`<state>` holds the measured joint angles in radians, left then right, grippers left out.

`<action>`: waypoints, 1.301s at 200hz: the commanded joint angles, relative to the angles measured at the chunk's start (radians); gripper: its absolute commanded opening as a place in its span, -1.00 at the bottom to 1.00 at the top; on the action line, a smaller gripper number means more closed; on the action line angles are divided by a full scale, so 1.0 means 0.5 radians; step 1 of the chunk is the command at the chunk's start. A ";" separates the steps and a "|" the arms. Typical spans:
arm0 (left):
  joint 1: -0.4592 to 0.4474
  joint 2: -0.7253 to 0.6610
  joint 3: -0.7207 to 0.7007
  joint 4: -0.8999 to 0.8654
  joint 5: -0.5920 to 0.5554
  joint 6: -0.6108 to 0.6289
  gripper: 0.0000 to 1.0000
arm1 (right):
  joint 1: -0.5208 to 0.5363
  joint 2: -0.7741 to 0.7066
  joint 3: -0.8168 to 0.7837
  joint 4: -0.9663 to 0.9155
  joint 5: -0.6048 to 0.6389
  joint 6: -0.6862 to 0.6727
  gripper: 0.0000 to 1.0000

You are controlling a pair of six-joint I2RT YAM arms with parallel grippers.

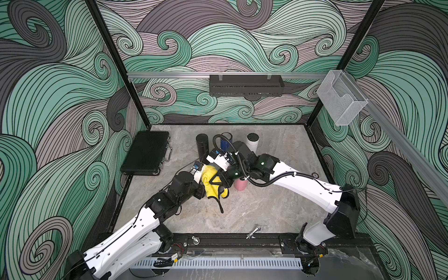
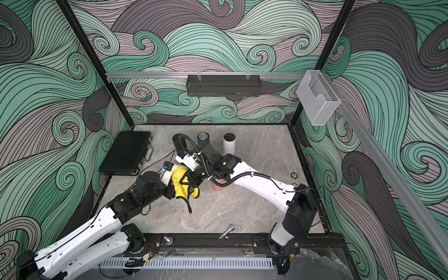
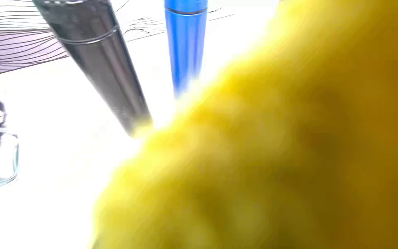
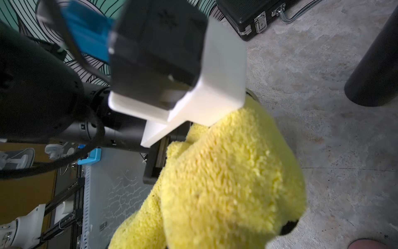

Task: Wipe the surface of the thermos
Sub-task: Wipe the dirt from the surface of the thermos.

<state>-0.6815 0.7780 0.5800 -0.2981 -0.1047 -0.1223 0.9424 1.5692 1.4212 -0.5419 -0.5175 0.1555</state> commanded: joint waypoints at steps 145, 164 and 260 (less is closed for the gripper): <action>-0.060 0.340 0.344 -0.058 -0.024 0.165 -1.00 | -0.092 -0.459 -0.111 -0.239 0.446 0.081 -1.00; -0.070 0.311 0.306 -0.042 -0.081 0.155 -1.00 | -0.117 -0.484 -0.157 -0.204 0.452 0.102 -1.00; -0.097 0.274 0.151 0.038 -0.172 0.097 -0.55 | -0.152 -0.505 -0.212 -0.167 0.444 0.155 -1.00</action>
<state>-0.7238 0.9463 0.6743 -0.3187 -0.1581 -0.0605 0.8707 1.3334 1.3136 -0.6464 -0.2970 0.2218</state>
